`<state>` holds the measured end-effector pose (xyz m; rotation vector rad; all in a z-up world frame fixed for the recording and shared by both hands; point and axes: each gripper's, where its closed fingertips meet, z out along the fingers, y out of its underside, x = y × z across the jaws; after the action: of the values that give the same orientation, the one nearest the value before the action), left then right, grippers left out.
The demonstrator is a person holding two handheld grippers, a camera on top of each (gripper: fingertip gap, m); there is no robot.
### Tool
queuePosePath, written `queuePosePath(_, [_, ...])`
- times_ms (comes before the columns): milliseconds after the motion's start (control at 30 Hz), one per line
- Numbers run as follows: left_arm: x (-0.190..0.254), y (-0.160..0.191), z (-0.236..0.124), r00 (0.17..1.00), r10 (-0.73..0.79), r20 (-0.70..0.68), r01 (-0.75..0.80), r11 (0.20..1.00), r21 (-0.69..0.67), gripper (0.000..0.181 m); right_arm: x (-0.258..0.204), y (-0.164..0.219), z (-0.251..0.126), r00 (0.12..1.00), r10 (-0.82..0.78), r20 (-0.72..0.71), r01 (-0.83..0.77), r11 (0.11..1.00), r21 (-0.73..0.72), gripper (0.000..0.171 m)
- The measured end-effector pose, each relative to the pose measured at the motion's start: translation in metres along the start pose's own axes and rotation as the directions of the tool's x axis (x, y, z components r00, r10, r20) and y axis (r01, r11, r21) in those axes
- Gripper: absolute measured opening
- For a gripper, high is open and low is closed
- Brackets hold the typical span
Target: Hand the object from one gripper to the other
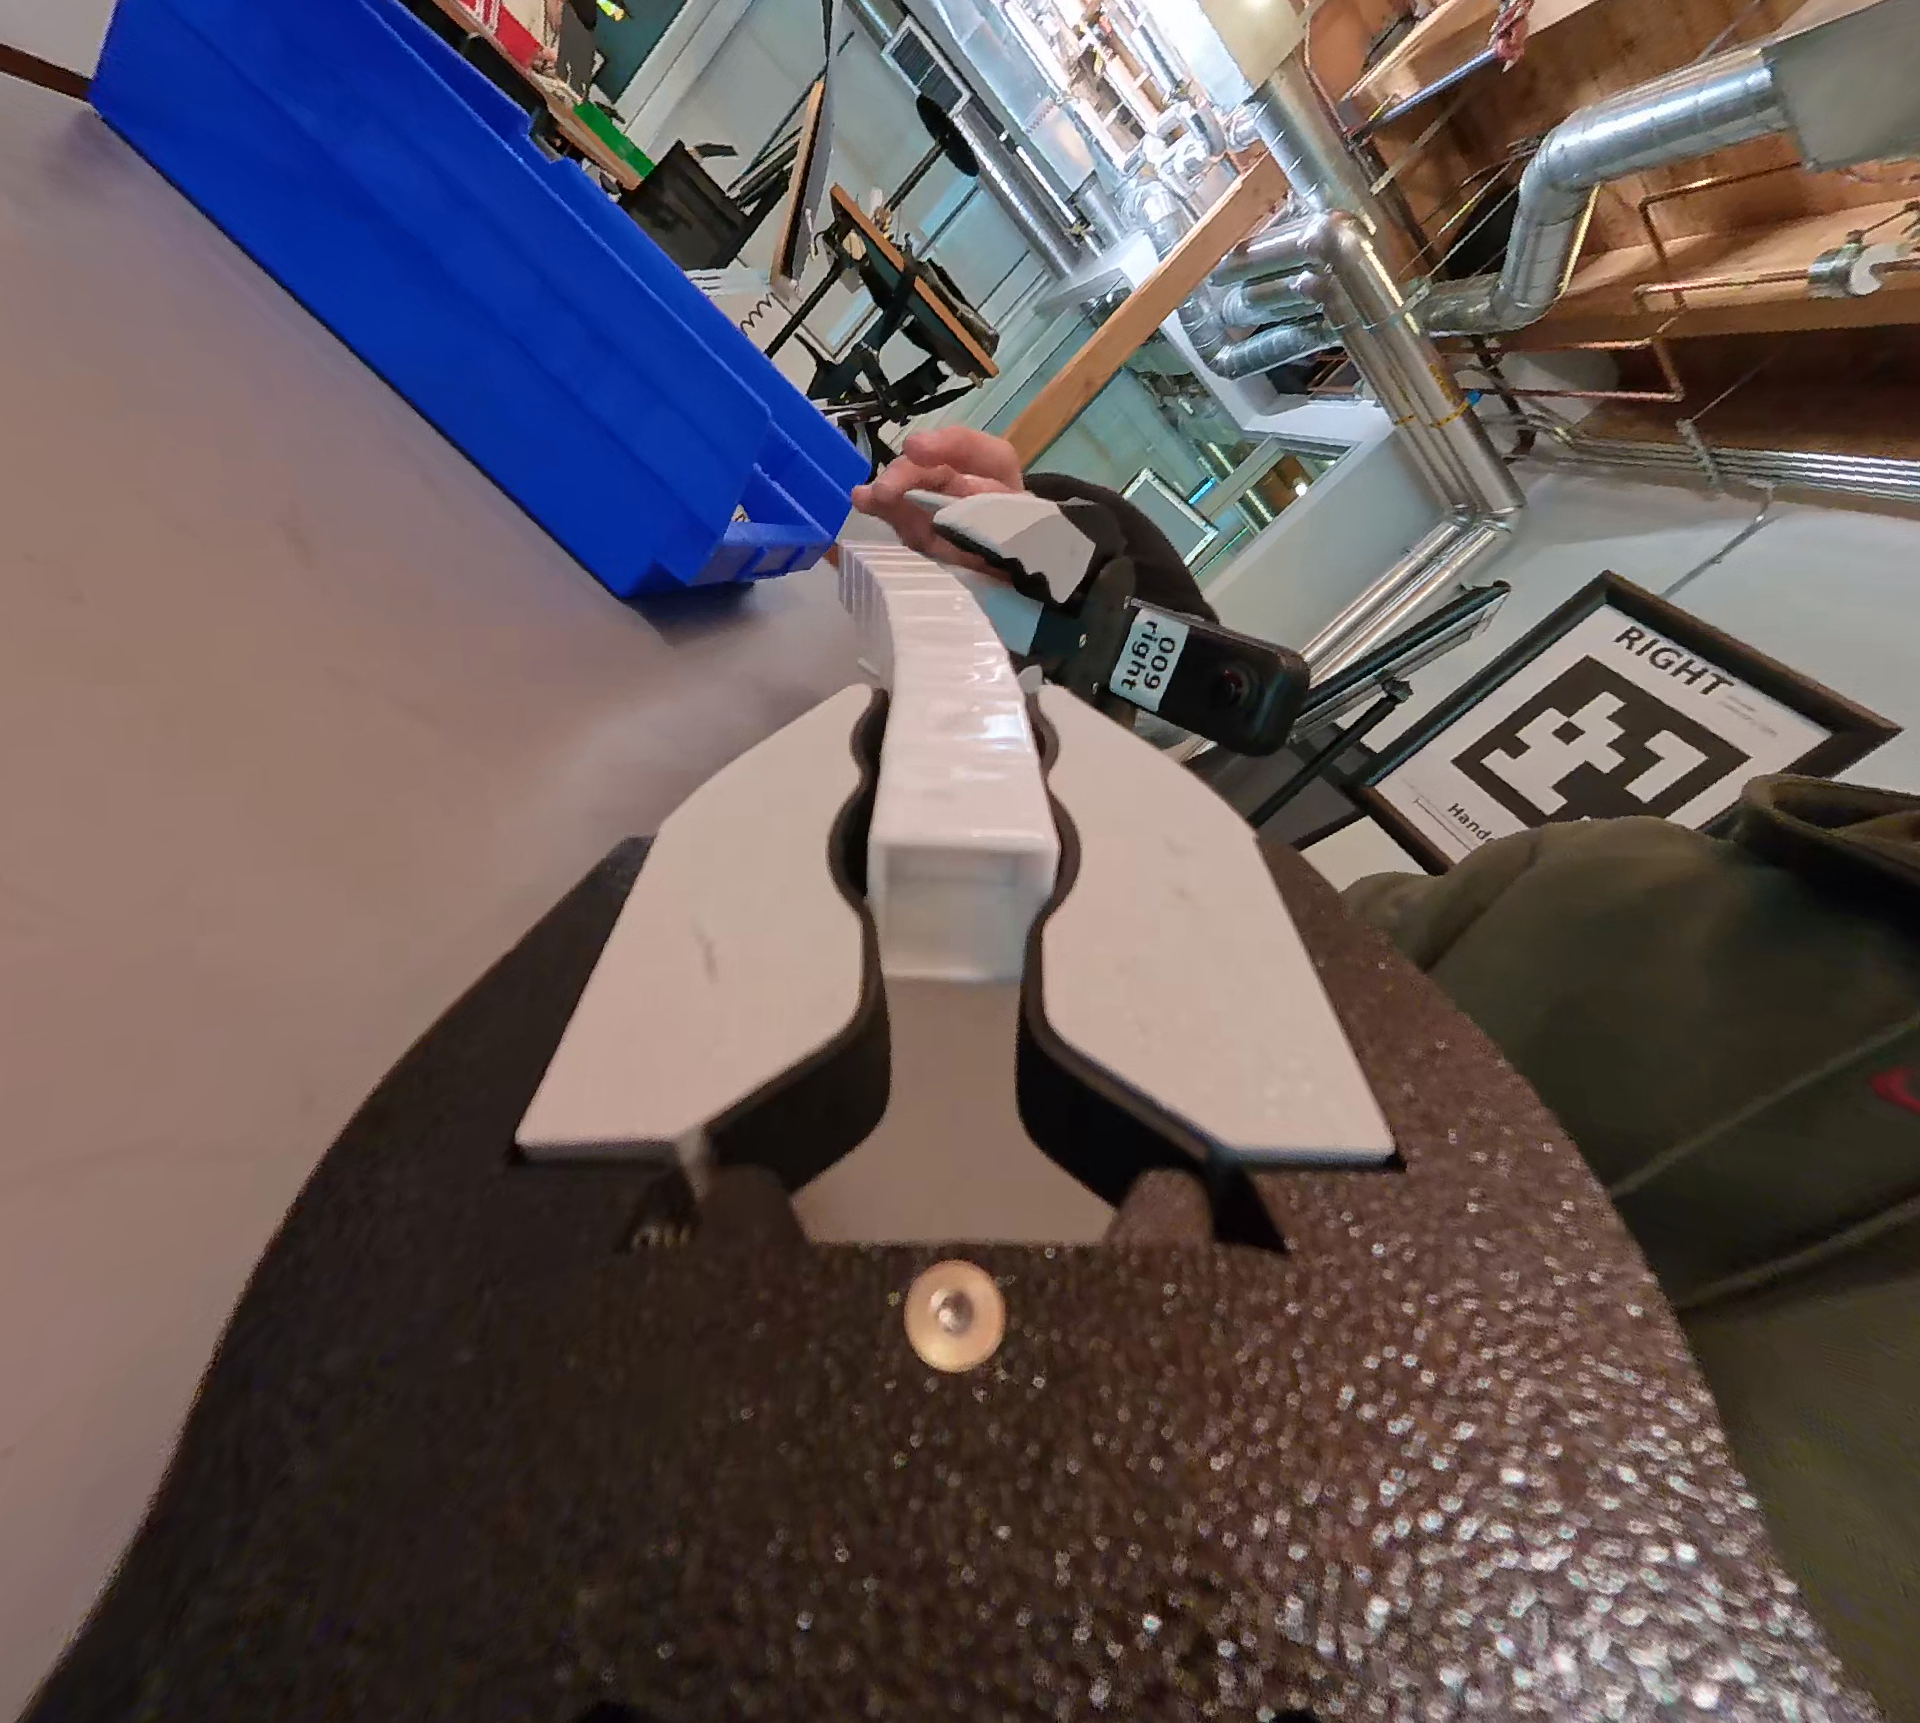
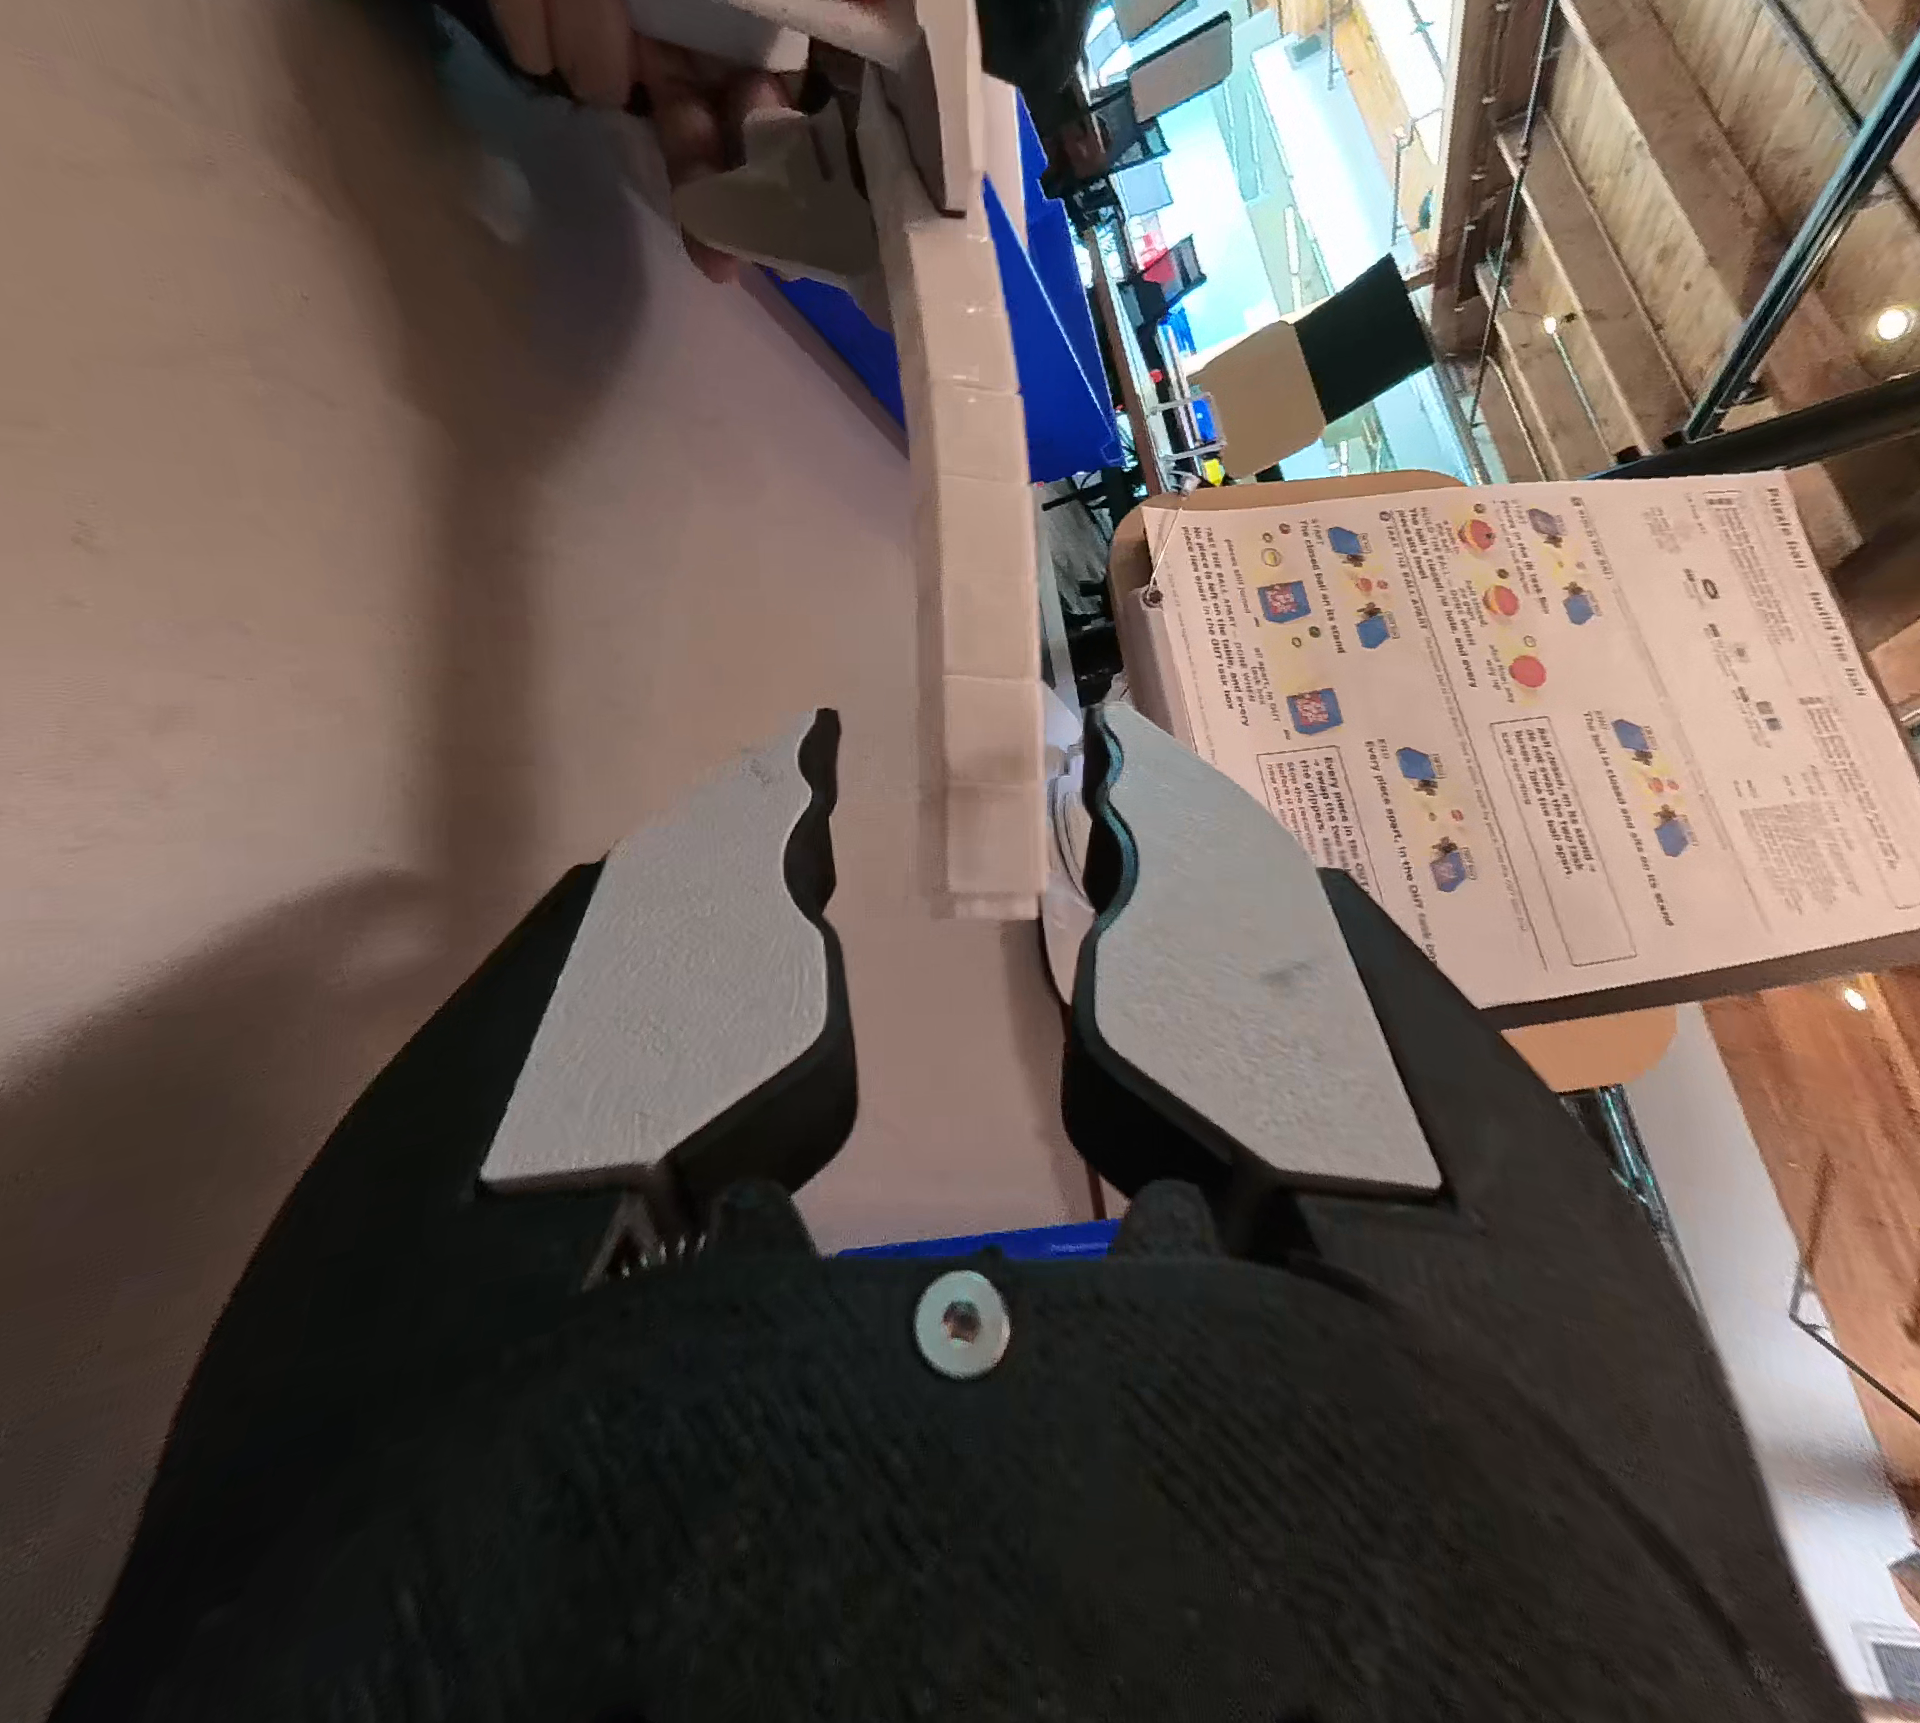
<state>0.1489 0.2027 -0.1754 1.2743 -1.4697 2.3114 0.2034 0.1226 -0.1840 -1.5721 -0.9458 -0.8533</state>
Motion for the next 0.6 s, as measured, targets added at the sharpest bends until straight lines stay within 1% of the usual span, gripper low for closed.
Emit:
queuePosePath(67, [0.001,0.001,0.0,1.0,-0.001,-0.009,0.001,1.0,-0.004,0.024,0.0,0.001,0.001,1.0,-0.002,-0.004,0.002,1.0,-0.007,0.047])
queuePosePath(167, [0.007,0.003,0.0,0.999,0.004,-0.042,-0.005,1.0,-0.026,0.024,0.004,0.004,0.003,0.999,-0.035,-0.038,0.034,0.999,-0.042,0.042])
queuePosePath(200, [0.009,0.002,0.0,0.998,0.001,-0.059,-0.003,1.0,-0.025,0.024,0.002,0.004,0.004,0.999,-0.036,-0.025,0.035,0.998,-0.043,0.037])
queuePosePath(233, [0.01,0.001,-0.001,0.998,-0.003,-0.064,0.001,1.0,-0.023,0.024,0.001,0.002,0.004,0.999,-0.024,-0.022,0.024,0.999,-0.028,0.027])
queuePosePath(300, [0.011,-0.001,-0.002,0.997,0.009,-0.071,-0.009,1.0,-0.008,0.024,0.003,-0.006,0.001,0.999,0.035,-0.013,-0.035,0.999,0.016,0.024])
queuePosePath(367, [0.013,-0.003,-0.002,0.996,0.032,-0.078,-0.032,0.999,0.011,0.024,0.003,-0.012,-0.001,0.989,0.147,0.027,-0.148,0.987,0.054,0.023])
queuePosePath(467, [0.017,-0.011,-0.003,0.988,0.142,-0.057,-0.139,0.989,0.059,0.029,0.001,-0.023,-0.003,0.938,0.321,0.126,-0.336,0.935,0.115,0.023])
queuePosePath(533, [0.024,-0.017,-0.002,0.967,0.254,-0.034,-0.249,0.963,0.104,0.052,0.002,-0.034,-0.007,0.867,0.446,0.22,-0.483,0.861,0.158,0.023])
queuePosePath(600, [0.035,-0.017,-0.001,0.914,0.405,-0.02,-0.4,0.908,0.126,0.06,0.002,-0.041,-0.011,0.768,0.557,0.318,-0.623,0.765,0.164,0.022])
